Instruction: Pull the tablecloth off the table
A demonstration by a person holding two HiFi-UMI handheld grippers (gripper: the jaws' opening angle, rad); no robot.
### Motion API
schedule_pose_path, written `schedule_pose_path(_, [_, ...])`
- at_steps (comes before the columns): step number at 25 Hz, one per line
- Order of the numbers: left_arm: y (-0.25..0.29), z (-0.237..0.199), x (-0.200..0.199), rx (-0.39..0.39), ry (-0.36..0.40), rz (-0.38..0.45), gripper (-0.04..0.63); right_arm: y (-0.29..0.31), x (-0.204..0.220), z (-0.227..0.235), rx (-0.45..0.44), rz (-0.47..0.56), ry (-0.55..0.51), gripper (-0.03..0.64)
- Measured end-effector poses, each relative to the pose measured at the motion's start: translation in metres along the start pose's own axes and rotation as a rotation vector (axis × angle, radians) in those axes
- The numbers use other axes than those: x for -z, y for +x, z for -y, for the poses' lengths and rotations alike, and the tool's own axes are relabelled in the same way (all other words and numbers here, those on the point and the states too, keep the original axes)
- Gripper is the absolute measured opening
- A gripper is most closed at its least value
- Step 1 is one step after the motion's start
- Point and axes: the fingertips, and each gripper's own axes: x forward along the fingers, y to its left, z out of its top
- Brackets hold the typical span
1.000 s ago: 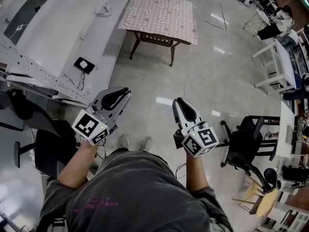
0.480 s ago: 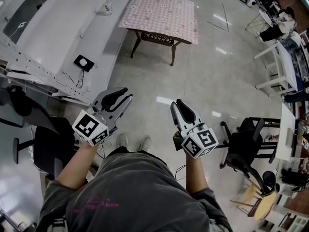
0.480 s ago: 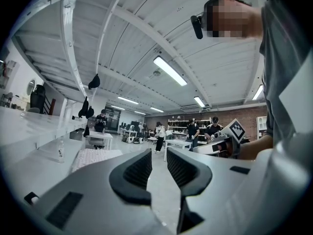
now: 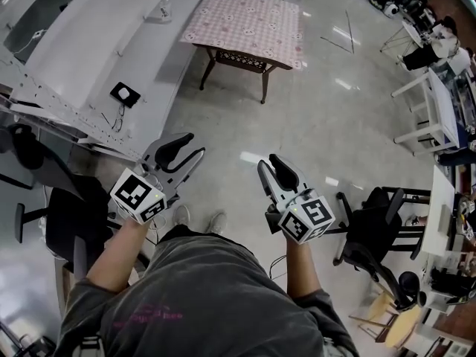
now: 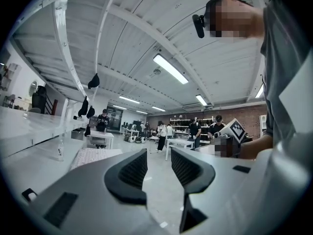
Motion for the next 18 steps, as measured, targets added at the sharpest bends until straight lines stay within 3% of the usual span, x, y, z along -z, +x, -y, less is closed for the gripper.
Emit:
schedule_pose_path(7, [0.011,0.022,-0.001,-0.017,0.014,0.009,0.169,-0.019,0.0,0.017,-0.03,0.007,0.007,0.138])
schedule_pose_path(18, [0.032,0.015,0.006,-0.015,-0.003,-0.003,0.201,-0.019,0.003,0.041,-0.018,0.002,0.023,0.167])
